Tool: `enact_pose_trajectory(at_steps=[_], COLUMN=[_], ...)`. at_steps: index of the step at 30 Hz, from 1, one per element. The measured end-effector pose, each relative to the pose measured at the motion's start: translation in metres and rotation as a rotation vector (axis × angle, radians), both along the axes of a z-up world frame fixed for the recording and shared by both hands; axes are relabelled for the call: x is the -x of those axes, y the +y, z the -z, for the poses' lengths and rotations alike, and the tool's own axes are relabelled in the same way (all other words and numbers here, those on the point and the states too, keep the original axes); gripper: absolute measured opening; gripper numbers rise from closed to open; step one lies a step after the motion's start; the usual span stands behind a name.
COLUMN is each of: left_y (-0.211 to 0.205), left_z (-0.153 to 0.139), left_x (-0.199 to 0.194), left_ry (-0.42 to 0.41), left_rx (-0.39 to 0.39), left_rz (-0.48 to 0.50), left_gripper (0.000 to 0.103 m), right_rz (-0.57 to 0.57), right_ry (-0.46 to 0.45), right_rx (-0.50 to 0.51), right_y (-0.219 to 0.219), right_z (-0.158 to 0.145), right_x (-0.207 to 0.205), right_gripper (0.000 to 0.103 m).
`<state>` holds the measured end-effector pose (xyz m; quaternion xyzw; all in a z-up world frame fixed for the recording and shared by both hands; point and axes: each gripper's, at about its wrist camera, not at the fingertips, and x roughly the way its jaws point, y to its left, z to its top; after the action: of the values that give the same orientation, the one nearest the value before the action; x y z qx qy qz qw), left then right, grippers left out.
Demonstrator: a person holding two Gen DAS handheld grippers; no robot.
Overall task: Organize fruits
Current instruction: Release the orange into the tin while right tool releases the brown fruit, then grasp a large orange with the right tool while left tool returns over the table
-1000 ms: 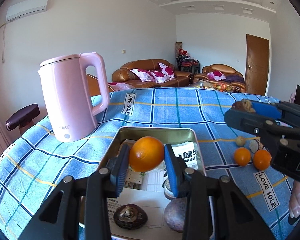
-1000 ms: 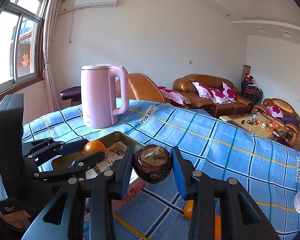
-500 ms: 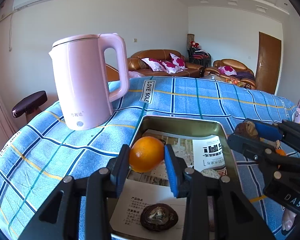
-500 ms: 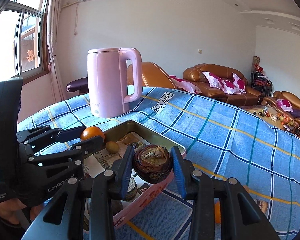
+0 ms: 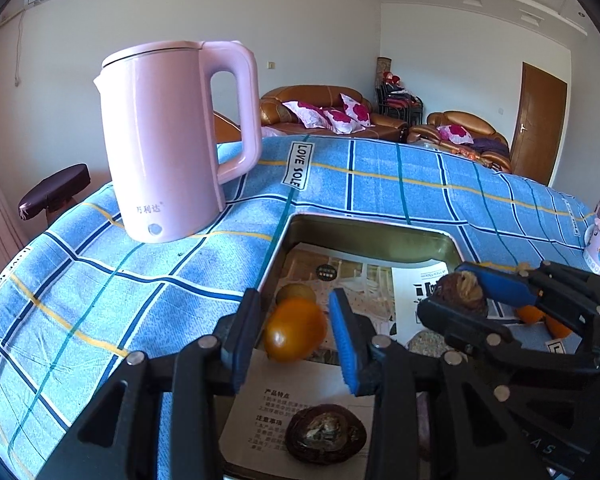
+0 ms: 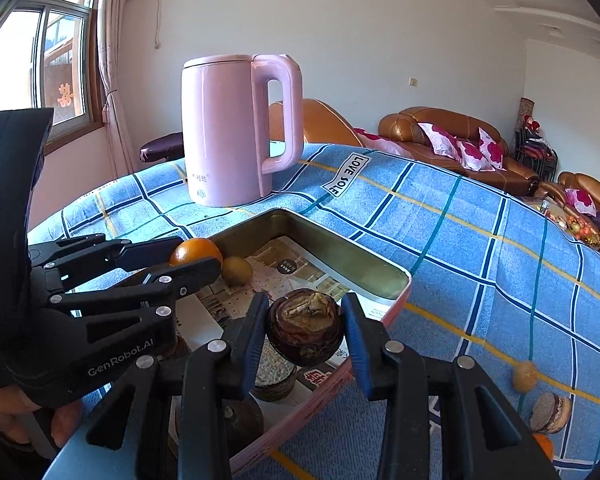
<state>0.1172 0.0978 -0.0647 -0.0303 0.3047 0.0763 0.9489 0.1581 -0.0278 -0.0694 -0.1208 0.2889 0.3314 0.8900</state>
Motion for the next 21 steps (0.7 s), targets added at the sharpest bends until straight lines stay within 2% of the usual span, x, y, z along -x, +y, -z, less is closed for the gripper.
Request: enact_pose_trajectory(at_steps=[3, 6, 7, 8, 10, 15, 21], left_y=[0.001, 0.005, 0.007, 0.009, 0.009, -0.011, -0.056], left_z=[0.0, -0.002, -0.004, -0.005, -0.01, -0.02, -0.024], left_x=[0.001, 0.004, 0.006, 0.008, 0.012, 0.019, 0.02], left_ry=[-0.005, -0.019, -0.025, -0.034, -0.052, -0.085, -0.088], left_rx=[0.002, 0.011, 0.019, 0.028, 0.04, 0.032, 0.003], left_rz=[-0.008, -0.034, -0.043, -0.05, -0.052, -0.015, 0.081], left_gripper=[0.045, 0.058, 0.065, 0.072, 0.079, 0.089, 0.092], right_rz=[-0.008, -0.024, -0.02, -0.011, 0.007, 0.069, 0.251], right_ry=[0.005, 0.012, 0.003, -0.008, -0.01, -0.054, -0.045], right_rx=[0.01, 0.007, 0.005, 0.004, -0.009, 0.008, 0.031], right_y=[0.005, 0.006, 0.004, 0.003, -0.004, -0.035, -0.111], right_z=[0.004, 0.005, 0.004, 0.003, -0.001, -0.011, -0.012], right_x=[-0.001, 0.0, 0.0, 0.001, 0.002, 0.014, 0.019], right_gripper=[0.04, 0.04, 0.041, 0.044, 0.05, 0.054, 0.062])
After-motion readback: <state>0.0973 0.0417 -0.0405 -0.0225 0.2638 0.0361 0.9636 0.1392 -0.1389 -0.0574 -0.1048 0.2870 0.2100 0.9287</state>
